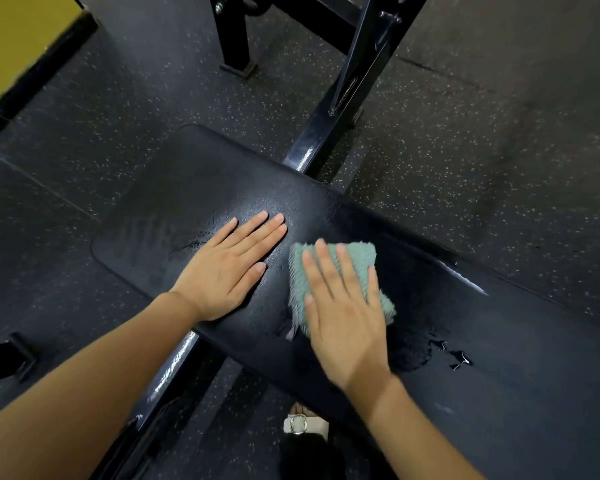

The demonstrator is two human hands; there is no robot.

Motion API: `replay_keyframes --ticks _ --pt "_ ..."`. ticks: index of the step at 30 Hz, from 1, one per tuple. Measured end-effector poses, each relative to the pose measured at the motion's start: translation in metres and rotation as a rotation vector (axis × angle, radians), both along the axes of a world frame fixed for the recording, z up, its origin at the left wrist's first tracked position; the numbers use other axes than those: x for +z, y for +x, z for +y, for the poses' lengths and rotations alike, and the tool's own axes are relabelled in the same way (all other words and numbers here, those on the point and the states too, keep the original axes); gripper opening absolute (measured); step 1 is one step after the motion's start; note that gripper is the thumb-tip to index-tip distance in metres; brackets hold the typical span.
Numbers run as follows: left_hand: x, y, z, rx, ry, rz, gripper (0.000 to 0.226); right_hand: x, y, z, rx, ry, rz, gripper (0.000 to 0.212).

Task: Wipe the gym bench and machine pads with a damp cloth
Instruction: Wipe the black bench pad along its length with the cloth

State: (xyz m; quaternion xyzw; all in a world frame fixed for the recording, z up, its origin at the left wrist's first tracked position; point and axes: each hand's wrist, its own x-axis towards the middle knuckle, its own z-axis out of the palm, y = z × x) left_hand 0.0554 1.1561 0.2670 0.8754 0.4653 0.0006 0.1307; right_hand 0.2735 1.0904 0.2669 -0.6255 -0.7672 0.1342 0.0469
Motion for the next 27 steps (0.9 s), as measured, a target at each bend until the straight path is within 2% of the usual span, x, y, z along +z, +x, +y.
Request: replay_keyframes --ticks 6,13,18,24,27 --pt "-0.001 0.000 0.000 0.014 -0.008 -0.006 0.055 -0.001 -0.007 0.021 -0.063 -0.008 -0.009 0.057" --pt "-0.003 0.000 0.000 0.015 -0.005 -0.012 0.055 0.000 -0.039 -0.060 0.182 -0.016 0.006 0.060" --pt "-0.003 -0.001 0.000 0.017 0.001 -0.010 0.055 0.000 -0.024 -0.048 0.257 -0.026 -0.009 0.058" --pt "-0.003 0.001 0.000 0.027 0.004 -0.012 0.055 -0.001 -0.002 0.018 0.043 0.000 -0.029 0.057" --pt "-0.002 0.001 0.000 0.026 0.008 -0.012 0.056 0.000 -0.002 0.023 0.021 -0.003 -0.052 0.059"
